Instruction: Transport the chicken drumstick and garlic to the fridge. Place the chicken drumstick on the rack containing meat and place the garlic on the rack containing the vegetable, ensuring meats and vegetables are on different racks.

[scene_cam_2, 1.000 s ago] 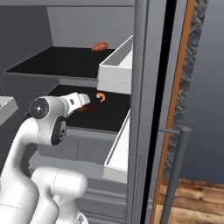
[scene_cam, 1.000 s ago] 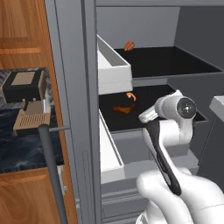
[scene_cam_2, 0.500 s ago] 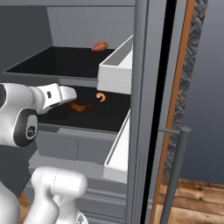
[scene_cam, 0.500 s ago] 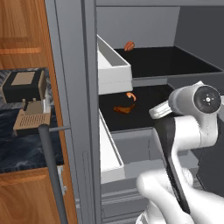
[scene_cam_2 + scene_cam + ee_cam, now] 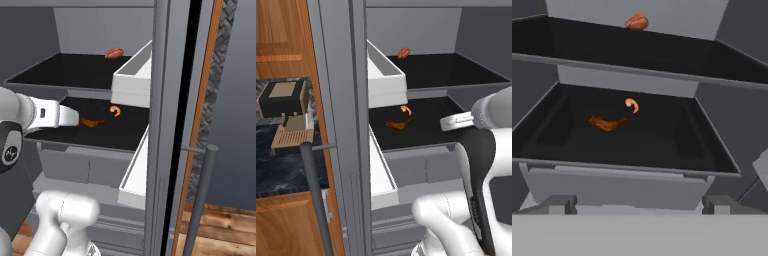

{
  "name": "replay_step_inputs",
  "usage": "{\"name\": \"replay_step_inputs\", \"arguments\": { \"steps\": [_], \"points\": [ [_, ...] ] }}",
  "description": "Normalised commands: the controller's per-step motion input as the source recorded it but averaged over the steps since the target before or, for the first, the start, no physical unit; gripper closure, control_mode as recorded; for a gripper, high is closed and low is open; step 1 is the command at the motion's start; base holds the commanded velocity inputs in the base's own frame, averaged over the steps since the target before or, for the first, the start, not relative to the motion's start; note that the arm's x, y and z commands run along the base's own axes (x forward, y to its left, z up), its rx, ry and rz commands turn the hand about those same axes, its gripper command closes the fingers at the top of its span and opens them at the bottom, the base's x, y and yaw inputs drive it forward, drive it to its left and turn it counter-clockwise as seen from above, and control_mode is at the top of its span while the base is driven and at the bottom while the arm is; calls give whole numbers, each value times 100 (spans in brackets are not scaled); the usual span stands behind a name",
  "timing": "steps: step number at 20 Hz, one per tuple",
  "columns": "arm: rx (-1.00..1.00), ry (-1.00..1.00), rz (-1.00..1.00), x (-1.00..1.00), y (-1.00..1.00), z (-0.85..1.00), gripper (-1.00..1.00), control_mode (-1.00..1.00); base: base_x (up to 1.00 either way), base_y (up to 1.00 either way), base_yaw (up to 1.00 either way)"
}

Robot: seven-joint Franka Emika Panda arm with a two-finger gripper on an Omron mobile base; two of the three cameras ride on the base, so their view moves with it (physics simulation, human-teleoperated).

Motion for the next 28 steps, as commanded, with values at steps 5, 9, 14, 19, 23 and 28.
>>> {"name": "replay_step_inputs", "arguments": {
  "steps": [5,9,14,19,23,28],
  "points": [
    [15,0,-6,-20,0,9,-100,-100,0,0,0],
    [0,0,2,-10,0,13,-100,-100,0,0,0],
    [0,-10,3,-30,1,7,-100,-100,0,0,0],
    [0,-7,1,-35,2,4,-100,100,-60,0,2],
    [0,0,0,0,0,0,-100,100,-100,0,0],
    [0,0,0,0,0,0,-100,100,-100,0,0]
  ]
}}
